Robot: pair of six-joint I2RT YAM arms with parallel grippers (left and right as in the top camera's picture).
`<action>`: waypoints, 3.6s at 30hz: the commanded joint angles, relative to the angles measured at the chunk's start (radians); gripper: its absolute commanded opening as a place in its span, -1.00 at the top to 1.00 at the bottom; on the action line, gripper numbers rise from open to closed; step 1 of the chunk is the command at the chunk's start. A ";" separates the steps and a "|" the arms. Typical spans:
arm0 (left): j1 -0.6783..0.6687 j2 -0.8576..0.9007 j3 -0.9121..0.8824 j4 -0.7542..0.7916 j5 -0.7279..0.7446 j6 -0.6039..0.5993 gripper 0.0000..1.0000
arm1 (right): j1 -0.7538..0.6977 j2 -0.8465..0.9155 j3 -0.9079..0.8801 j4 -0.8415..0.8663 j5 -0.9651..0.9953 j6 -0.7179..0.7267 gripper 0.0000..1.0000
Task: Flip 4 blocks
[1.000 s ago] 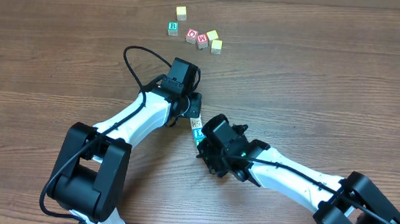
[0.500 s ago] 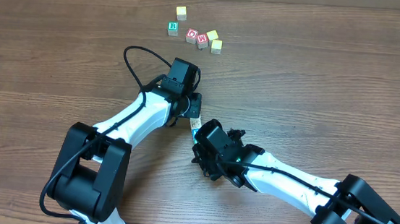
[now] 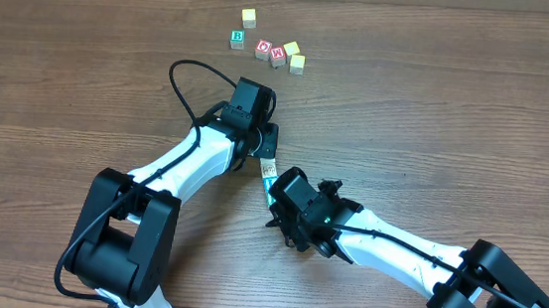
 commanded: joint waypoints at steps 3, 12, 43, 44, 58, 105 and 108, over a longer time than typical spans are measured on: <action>-0.013 0.019 -0.008 0.010 0.010 0.046 0.92 | 0.006 0.006 0.006 0.003 0.045 -0.008 0.93; -0.013 0.046 -0.008 0.014 -0.014 0.054 0.92 | 0.026 0.009 0.006 0.005 0.078 -0.008 0.93; -0.013 0.046 -0.008 0.014 0.049 0.053 0.92 | 0.034 0.077 0.007 0.155 0.041 -0.008 0.92; -0.013 0.046 -0.008 0.014 0.049 0.053 0.92 | 0.034 0.077 0.007 0.155 0.040 -0.008 0.93; -0.013 0.046 -0.008 0.017 0.048 0.053 0.92 | 0.062 0.077 0.007 0.196 0.044 -0.008 0.92; 0.346 -0.088 0.376 -0.630 0.040 -0.033 -1.00 | -0.557 -0.206 0.008 -0.153 0.037 -1.584 -1.00; 0.346 -0.088 0.376 -0.630 0.040 -0.033 -1.00 | -0.557 -0.206 0.008 -0.148 0.026 -1.567 -1.00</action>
